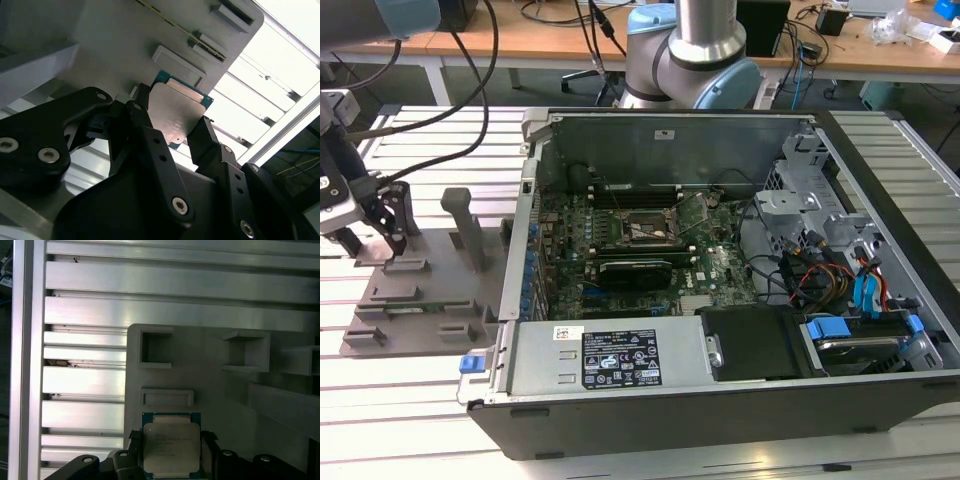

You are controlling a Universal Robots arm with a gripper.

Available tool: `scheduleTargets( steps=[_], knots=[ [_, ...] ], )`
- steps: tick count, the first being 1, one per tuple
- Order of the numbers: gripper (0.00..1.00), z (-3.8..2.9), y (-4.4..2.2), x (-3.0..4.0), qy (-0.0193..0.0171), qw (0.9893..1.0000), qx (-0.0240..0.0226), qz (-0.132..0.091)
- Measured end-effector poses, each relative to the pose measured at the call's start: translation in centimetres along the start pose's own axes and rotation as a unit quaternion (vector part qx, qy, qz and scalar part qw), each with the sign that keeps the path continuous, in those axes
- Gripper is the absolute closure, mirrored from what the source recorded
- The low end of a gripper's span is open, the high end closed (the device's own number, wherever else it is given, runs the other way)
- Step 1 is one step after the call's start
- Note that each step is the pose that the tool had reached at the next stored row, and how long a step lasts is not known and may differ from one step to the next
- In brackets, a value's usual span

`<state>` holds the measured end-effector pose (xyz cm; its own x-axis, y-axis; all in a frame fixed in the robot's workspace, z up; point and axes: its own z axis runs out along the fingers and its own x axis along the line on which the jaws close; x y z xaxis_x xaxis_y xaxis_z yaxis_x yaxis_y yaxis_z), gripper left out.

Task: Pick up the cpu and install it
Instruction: 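Pick up the cpu and move it towards the insertion slot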

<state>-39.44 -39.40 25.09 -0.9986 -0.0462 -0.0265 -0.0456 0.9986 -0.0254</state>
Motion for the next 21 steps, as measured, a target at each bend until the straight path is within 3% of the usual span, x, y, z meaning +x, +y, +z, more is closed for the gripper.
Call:
scheduleTargets(
  steps=[21],
  knots=[
    [0.45, -1.47, -0.04, -0.04, 0.0, 1.0, 0.0, 0.0]
  ],
)
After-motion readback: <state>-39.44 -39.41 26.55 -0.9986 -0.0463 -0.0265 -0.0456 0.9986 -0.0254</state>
